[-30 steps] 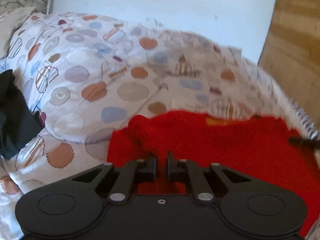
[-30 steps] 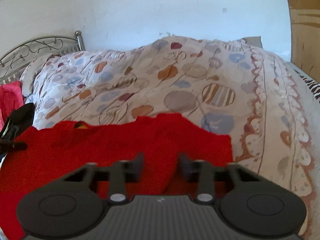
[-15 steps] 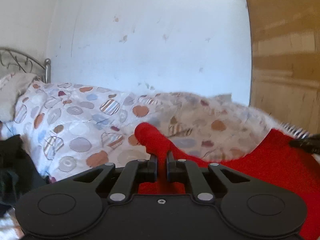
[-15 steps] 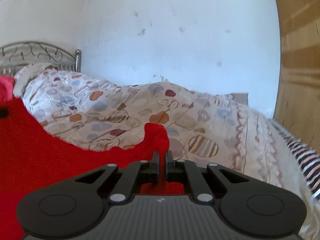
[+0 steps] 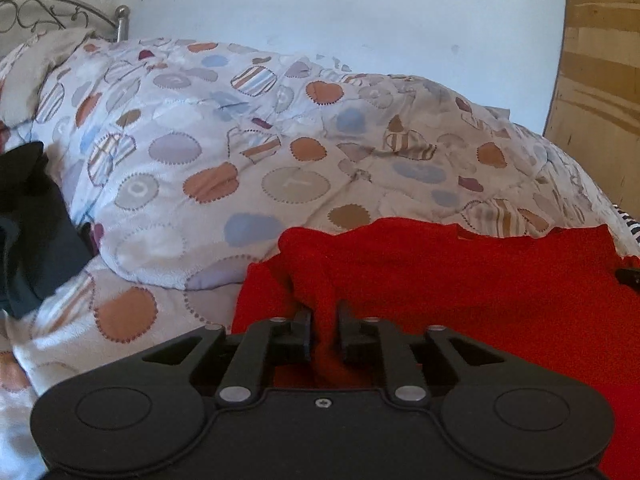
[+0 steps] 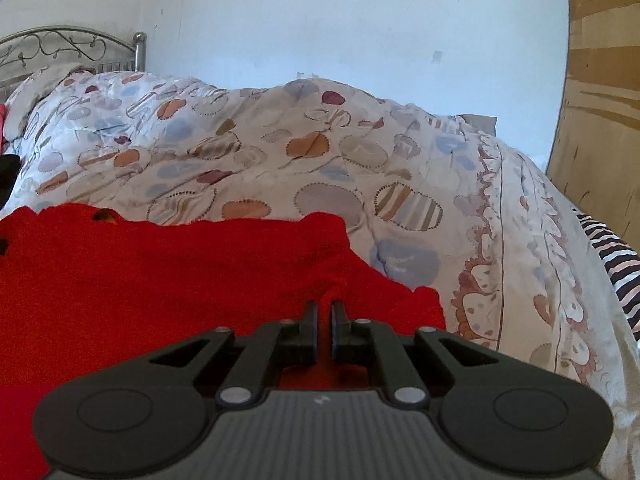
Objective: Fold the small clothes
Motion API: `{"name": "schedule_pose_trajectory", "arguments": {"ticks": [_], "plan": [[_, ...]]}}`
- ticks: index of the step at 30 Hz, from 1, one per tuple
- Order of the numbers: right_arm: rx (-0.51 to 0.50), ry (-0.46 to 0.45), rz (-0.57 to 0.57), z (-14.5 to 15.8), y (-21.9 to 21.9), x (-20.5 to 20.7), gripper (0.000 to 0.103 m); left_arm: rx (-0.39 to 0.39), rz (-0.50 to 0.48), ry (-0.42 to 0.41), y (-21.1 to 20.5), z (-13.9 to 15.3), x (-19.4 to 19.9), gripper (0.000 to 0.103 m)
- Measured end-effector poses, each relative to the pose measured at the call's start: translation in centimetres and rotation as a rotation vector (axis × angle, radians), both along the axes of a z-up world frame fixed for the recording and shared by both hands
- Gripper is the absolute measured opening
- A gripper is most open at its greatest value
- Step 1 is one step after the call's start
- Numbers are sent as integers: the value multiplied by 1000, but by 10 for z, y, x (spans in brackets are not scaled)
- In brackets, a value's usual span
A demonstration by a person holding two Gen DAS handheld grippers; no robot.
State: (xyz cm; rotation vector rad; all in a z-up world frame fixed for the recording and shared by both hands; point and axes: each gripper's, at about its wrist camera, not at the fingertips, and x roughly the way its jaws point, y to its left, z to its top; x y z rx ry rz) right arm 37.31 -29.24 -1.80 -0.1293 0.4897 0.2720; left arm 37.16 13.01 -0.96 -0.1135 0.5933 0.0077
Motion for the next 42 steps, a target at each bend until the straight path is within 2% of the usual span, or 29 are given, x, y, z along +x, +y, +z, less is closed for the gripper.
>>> {"name": "schedule_pose_trajectory", "arguments": {"ticks": [1, 2, 3, 4, 5, 6, 8, 12, 15, 19, 25, 28, 30, 33, 35, 39, 42], "plan": [[9, -6, -1, 3, -2, -2, 19, 0, 0, 4, 0, 5, -3, 31], [17, -12, -9, 6, -4, -5, 24, 3, 3, 5, -1, 9, -5, 47], [25, -16, -14, 9, -6, -8, 35, 10, 13, -1, -1, 13, -9, 56], [32, -11, -12, 11, -8, -9, 55, 16, 21, -7, -1, 16, -14, 74], [40, 7, -7, 13, -11, -11, 66, 22, 28, -13, -1, 21, -19, 88], [43, 18, -6, 14, -13, -14, 81, 24, 37, -19, -1, 24, -24, 91], [32, 11, -2, 18, -16, -20, 83, 35, 49, -33, -4, 31, -36, 100], [14, -29, -38, 30, -18, -43, 103, 47, 52, -41, -16, 41, -65, 102], [-19, -52, -6, 35, -11, -67, 103, 24, 52, -44, -26, 43, -90, 102], [-77, -153, 12, 41, 7, -107, 103, -24, 45, -38, -36, 38, -115, 102], [-35, -206, 120, 37, 49, -151, 103, -7, 136, 66, -41, 13, -118, 102], [-62, -225, 157, 28, 77, -161, 103, -70, 159, 107, -31, 0, -115, 103], [-120, -248, 181, 17, 98, -164, 103, -125, 168, 118, -26, -4, -114, 103], [-194, -271, 147, 0, 116, -162, 103, -188, 176, 131, -17, -6, -115, 103], [-191, -228, 142, -9, 118, -154, 103, -216, 182, 132, -13, -9, -117, 102], [-105, -83, 152, -18, 108, -132, 103, -239, 197, 119, -12, -12, -120, 102], [-91, -62, 147, -22, 106, -126, 103, -248, 219, 108, -13, -13, -122, 102]]}}
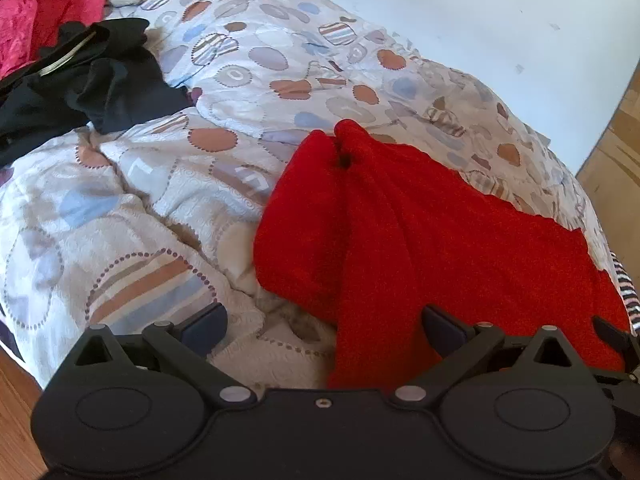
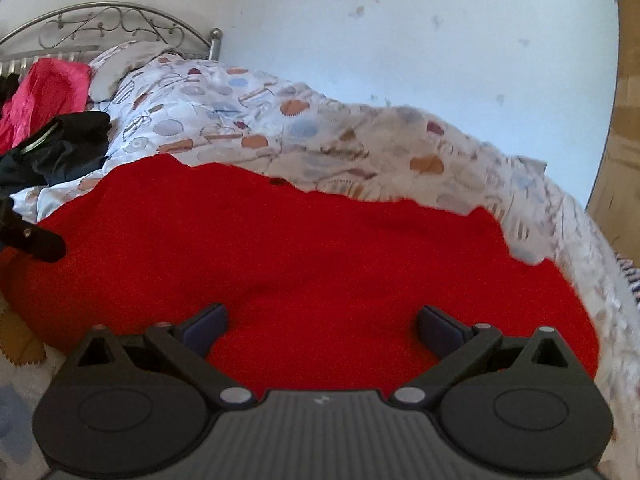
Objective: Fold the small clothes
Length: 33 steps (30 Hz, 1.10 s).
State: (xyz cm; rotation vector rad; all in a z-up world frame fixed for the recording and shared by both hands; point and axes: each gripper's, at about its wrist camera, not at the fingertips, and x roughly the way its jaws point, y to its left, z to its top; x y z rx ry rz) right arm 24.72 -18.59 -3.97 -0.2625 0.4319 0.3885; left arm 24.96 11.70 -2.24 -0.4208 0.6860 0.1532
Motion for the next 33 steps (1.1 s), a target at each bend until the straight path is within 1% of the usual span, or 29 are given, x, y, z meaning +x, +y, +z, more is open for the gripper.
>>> {"name": "schedule_pose_trajectory", "arguments": {"ticks": [4, 16, 27, 30, 33], "plan": [[-9, -32, -10, -3, 2, -5, 103, 4, 10, 0, -2, -1, 0, 102], [0, -37, -10, -3, 0, -5, 103, 2, 12, 7, 1, -1, 0, 102], [2, -39, -11, -2, -1, -7, 103, 1, 33, 42, -3, 5, -9, 102], [4, -44, -12, 0, 0, -8, 103, -40, 59, 50, -2, 7, -18, 102], [7, -47, -14, 0, 0, -9, 103, -110, 82, 31, -1, 6, -35, 102]]}}
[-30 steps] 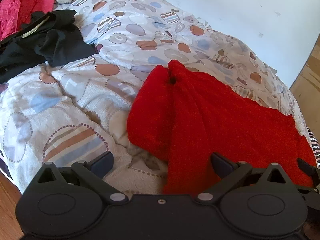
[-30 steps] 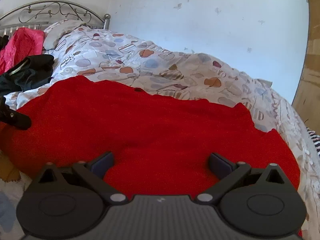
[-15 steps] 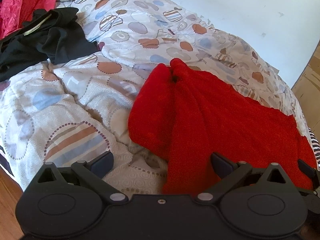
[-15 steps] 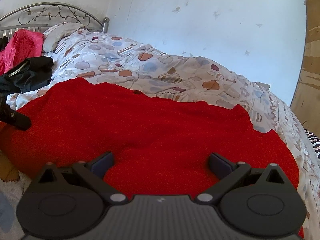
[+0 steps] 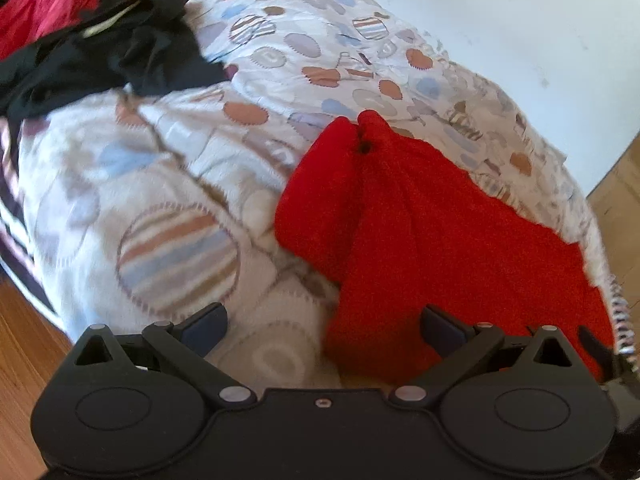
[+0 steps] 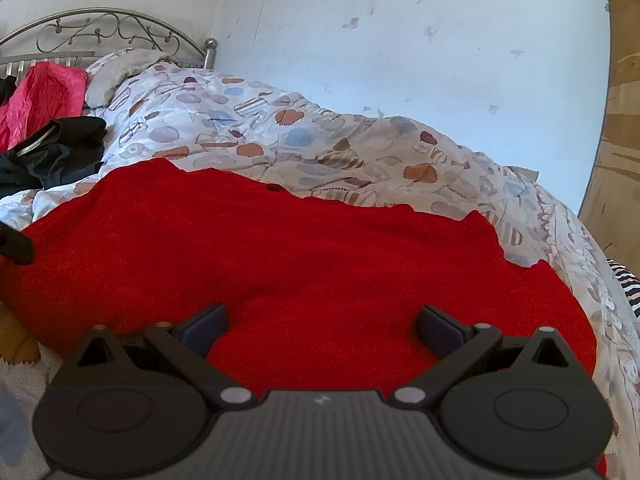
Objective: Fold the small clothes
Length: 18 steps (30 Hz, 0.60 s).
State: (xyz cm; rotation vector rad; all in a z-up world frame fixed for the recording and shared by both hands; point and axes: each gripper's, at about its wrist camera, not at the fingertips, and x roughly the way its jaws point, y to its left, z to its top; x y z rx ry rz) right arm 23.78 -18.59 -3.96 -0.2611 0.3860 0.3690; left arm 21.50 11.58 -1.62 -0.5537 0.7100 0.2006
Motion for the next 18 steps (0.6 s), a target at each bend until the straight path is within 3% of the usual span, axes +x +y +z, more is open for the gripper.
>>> {"name": "schedule_pose_trajectory", "arguments": {"ticks": [7, 12, 18], "plan": [[30, -15, 2, 1, -4, -2, 103, -104, -17, -111, -10, -4, -27, 102], [137, -96, -35, 12, -25, -18, 103, -178, 6, -189, -18, -7, -41, 87], [222, 5, -79, 11, -44, -3, 103, -251, -60, -181, -33, -18, -28, 85]]}}
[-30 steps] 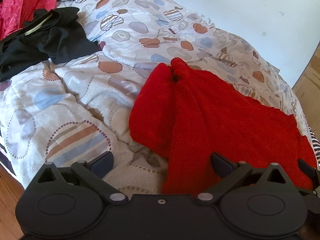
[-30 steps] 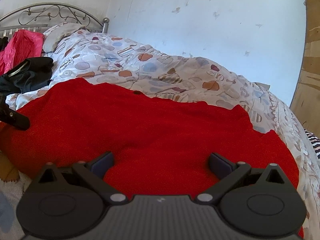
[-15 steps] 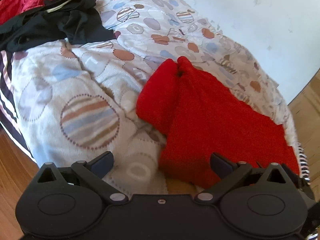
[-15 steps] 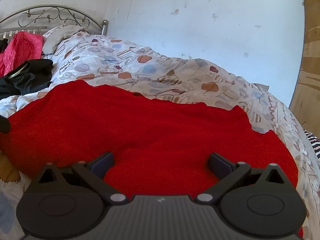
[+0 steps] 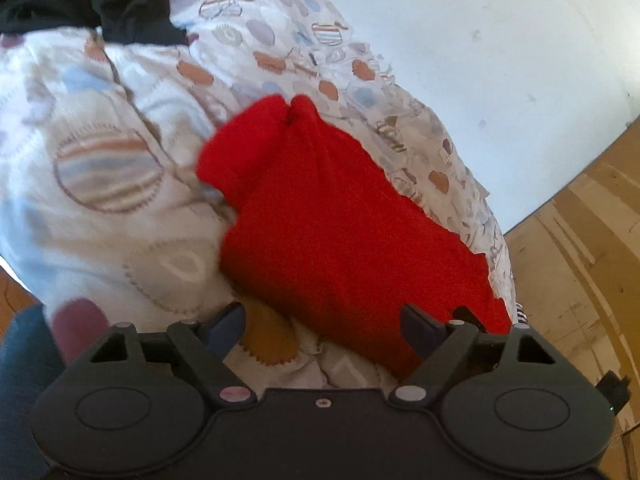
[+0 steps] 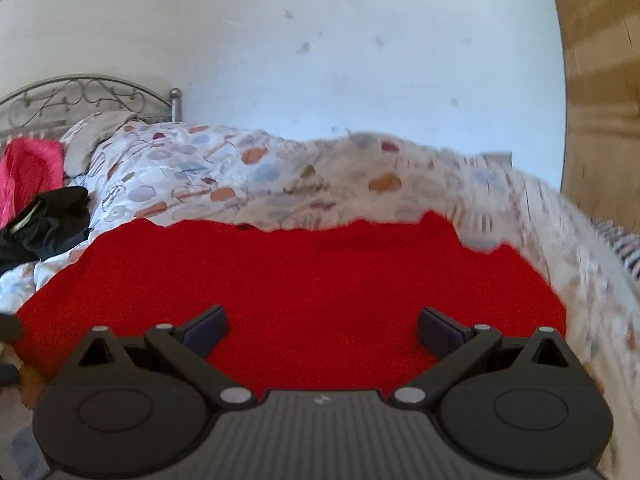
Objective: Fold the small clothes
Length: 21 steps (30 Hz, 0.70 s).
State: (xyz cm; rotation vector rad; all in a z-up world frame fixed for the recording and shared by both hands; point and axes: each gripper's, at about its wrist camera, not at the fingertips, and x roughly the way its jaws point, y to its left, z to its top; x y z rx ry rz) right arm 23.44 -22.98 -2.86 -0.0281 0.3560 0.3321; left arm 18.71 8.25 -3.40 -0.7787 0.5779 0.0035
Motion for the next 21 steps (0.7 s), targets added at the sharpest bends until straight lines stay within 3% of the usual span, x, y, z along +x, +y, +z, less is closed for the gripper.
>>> {"name": "schedule_pose_trajectory", "arguments": {"ticks": [10, 14, 18, 21], "plan": [[4, -37, -24, -8, 2, -8, 103, -80, 141, 20, 10, -16, 36, 82], [7, -34, -24, -9, 2, -8, 103, -79, 203, 27, 9, -17, 36, 71], [8, -34, -26, -9, 1, -8, 103, -3, 229, 19, 1, -3, 35, 51], [10, -33, -27, -10, 2, -8, 103, 67, 216, 12, -6, 5, 37, 51]]}}
